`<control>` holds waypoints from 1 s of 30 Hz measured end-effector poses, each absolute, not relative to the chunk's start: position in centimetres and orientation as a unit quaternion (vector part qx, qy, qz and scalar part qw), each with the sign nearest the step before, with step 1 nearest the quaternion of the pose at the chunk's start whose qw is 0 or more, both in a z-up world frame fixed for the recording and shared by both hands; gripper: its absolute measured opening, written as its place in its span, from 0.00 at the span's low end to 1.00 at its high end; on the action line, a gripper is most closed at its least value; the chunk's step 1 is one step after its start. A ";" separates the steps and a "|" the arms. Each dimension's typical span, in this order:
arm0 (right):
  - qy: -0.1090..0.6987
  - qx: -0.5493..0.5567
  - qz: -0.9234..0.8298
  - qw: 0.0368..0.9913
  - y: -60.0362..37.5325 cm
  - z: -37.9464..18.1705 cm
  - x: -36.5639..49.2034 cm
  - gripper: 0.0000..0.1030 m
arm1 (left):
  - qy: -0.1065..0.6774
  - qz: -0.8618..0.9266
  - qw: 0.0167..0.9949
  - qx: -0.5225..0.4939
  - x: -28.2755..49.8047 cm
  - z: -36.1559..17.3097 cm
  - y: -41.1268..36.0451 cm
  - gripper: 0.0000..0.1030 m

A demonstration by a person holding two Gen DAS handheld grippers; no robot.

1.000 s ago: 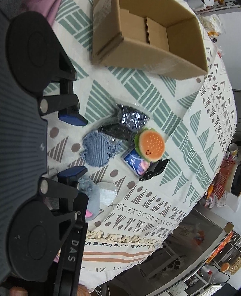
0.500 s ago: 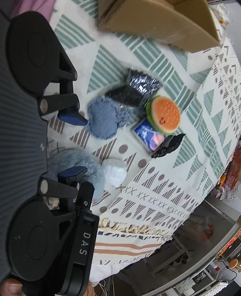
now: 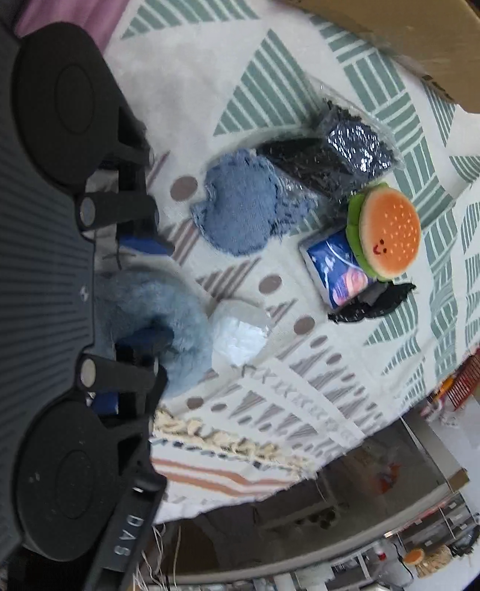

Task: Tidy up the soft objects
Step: 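Move both grippers to the grey plush and close them on it, then lift the grey plush with both grippers and carry it over the box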

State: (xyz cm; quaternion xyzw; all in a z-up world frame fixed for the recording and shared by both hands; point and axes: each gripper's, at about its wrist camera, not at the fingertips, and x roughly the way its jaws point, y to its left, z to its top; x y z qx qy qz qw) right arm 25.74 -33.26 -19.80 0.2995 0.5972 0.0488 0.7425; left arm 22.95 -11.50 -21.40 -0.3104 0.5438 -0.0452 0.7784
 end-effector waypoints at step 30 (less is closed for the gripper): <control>0.483 0.281 0.175 0.811 -30.6 -14.7 24.6 0.31 | 0.442 -0.055 0.855 -0.266 21.4 -11.7 -8.4 0.13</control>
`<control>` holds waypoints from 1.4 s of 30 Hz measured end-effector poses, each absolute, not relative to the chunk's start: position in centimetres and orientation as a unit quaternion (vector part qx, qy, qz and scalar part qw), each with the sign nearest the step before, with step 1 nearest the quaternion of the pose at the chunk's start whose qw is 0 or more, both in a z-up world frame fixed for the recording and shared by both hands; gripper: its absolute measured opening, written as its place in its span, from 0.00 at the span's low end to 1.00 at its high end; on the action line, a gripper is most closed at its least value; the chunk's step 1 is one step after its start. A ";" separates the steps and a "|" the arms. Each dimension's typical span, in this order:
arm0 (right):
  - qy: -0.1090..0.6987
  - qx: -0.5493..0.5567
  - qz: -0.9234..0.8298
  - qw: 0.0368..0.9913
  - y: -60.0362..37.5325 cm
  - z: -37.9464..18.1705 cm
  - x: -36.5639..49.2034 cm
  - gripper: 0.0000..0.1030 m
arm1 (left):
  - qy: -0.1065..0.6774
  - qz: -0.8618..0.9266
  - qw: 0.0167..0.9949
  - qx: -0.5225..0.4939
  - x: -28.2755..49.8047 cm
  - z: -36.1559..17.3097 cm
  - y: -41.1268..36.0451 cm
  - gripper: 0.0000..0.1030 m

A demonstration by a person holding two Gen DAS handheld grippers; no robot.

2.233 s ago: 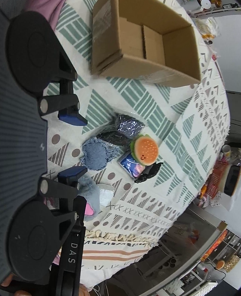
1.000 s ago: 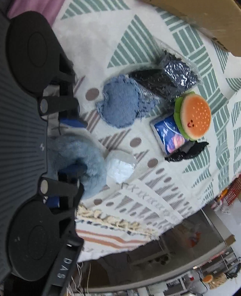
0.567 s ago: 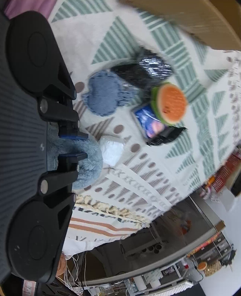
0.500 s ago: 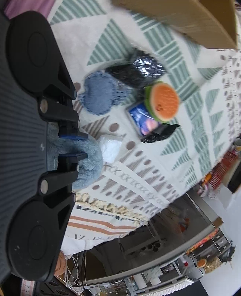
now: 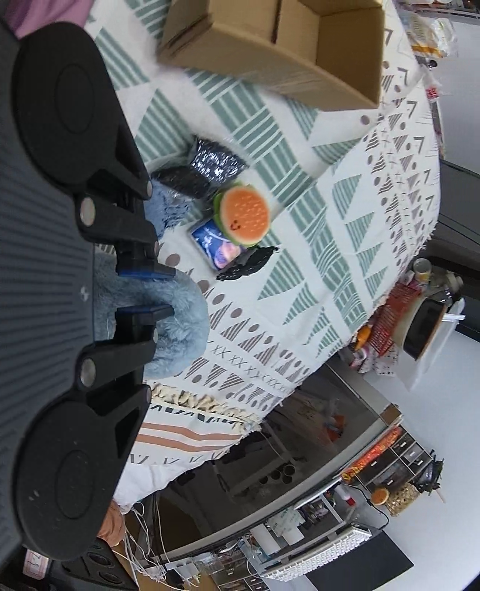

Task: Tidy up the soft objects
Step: 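Lift the grey plush with both grippers and carry it over the box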

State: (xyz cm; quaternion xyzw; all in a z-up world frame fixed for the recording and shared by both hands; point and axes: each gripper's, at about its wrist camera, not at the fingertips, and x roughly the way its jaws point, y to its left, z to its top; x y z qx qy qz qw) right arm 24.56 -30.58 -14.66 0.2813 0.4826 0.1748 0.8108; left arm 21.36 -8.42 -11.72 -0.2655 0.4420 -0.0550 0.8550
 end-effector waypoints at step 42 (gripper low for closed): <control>0.415 0.177 0.326 0.831 -11.8 -9.7 28.1 0.30 | 0.348 0.011 0.887 -0.305 20.2 -8.8 10.2 0.13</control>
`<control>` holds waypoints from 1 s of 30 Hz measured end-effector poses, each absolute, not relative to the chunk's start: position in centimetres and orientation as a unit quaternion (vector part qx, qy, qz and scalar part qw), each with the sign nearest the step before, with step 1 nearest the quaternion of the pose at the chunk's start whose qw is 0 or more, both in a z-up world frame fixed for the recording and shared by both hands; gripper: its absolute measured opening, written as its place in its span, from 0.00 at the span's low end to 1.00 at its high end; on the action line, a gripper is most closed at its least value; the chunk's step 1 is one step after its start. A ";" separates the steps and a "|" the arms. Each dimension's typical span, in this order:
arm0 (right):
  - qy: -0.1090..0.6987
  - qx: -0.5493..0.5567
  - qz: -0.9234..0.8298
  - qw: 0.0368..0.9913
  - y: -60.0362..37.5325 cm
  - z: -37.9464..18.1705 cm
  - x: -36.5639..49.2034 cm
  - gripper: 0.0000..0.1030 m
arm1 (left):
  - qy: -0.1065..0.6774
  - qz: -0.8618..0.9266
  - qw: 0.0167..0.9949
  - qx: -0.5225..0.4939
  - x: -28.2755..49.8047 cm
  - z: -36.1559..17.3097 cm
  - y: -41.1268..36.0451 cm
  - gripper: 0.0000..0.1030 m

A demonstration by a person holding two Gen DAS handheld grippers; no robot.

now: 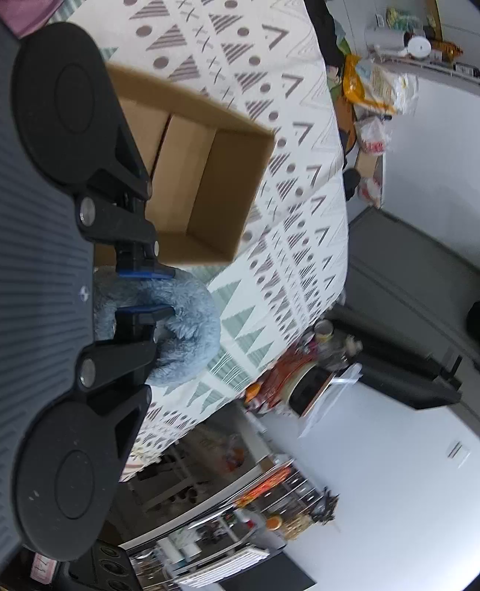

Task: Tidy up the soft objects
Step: 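Lift the grey plush with both grippers and carry it over the box, then lower the grey plush into the box and open both grippers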

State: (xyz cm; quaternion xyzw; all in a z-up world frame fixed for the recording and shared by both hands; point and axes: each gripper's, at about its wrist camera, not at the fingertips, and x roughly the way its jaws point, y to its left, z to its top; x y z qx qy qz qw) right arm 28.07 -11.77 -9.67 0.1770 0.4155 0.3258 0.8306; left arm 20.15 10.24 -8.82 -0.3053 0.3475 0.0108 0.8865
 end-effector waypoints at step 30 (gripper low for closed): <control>0.476 0.137 0.323 0.807 -0.1 -14.5 31.6 0.51 | 0.336 0.101 0.873 -0.338 22.0 -15.3 20.0 0.31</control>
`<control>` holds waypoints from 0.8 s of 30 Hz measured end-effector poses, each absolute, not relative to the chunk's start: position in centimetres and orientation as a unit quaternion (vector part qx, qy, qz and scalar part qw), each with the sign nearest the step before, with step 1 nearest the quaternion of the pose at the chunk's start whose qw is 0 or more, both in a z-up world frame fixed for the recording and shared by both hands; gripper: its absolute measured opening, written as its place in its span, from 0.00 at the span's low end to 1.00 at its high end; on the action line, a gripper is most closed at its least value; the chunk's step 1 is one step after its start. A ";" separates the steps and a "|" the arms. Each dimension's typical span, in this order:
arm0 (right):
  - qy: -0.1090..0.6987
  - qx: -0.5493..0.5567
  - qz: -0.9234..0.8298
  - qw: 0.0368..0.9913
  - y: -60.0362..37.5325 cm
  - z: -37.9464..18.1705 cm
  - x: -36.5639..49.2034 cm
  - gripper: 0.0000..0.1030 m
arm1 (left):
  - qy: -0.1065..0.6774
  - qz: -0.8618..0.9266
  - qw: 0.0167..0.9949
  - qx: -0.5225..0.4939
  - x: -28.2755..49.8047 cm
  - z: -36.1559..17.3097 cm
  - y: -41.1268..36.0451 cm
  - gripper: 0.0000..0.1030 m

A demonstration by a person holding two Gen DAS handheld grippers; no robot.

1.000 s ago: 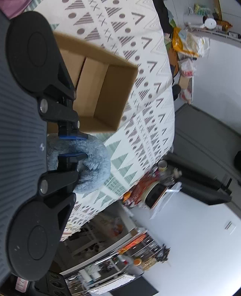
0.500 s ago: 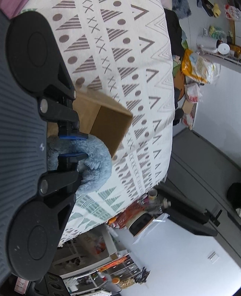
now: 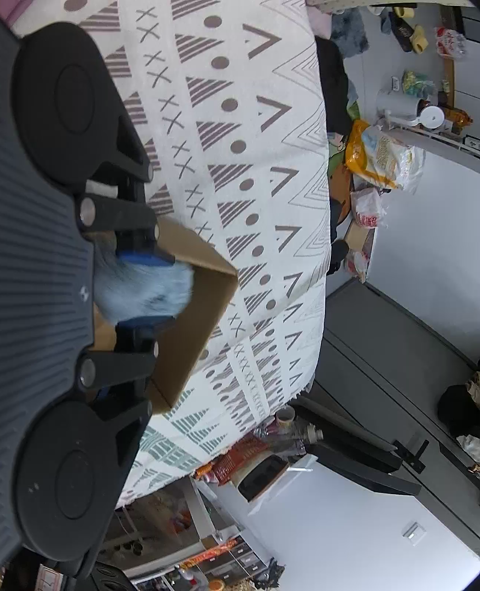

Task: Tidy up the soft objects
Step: 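Lower the grey plush into the box and open both grippers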

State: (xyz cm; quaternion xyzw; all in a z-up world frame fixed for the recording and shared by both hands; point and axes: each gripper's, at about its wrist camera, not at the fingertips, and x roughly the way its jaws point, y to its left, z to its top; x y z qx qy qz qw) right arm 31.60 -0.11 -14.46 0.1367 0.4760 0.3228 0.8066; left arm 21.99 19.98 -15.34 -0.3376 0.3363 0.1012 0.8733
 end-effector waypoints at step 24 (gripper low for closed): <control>0.433 0.115 0.238 0.862 -10.9 -7.1 27.1 0.95 | 0.331 0.099 0.907 -0.241 20.3 -10.4 12.2 0.79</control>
